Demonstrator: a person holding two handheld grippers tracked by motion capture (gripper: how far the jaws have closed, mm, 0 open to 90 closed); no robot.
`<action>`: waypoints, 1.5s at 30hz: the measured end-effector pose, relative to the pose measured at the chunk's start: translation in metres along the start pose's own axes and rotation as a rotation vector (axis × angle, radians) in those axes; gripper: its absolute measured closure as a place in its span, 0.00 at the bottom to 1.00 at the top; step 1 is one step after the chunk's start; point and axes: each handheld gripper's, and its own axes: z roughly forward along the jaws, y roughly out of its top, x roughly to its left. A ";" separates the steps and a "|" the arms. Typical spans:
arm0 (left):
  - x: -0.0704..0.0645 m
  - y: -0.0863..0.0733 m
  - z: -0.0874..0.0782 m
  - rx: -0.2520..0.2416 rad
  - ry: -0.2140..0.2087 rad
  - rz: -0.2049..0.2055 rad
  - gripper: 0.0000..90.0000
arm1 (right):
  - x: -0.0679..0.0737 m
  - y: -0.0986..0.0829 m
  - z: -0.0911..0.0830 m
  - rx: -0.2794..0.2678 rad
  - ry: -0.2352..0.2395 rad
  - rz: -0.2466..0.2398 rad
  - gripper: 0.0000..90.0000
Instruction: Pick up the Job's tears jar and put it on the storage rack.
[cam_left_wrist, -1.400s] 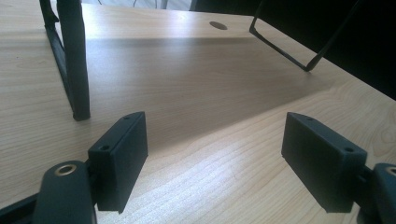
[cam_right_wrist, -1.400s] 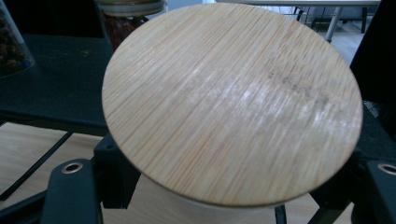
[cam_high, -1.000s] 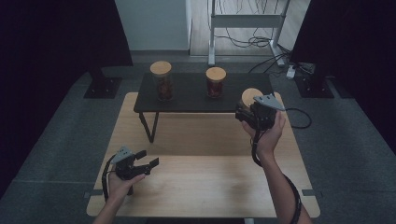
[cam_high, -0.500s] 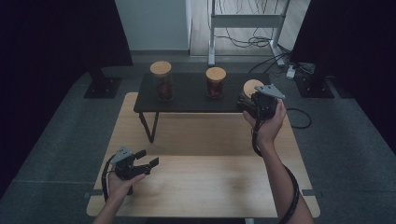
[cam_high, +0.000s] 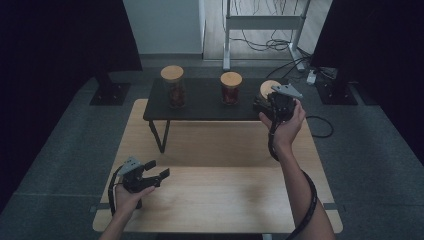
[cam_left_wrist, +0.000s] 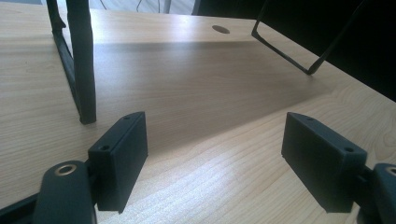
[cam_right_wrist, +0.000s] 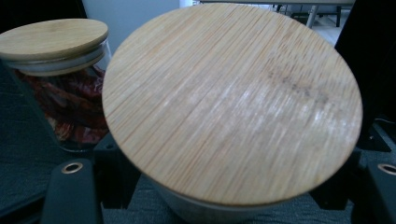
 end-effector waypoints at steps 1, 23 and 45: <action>0.000 0.000 0.000 -0.001 0.000 -0.001 0.25 | 0.000 0.001 0.001 0.001 -0.004 -0.002 0.28; 0.001 0.001 -0.003 -0.010 0.005 -0.003 0.25 | 0.008 0.020 0.024 0.048 -0.021 -0.015 0.28; 0.003 0.000 0.002 0.002 0.000 -0.003 0.25 | 0.016 0.027 0.045 0.101 -0.039 -0.047 0.28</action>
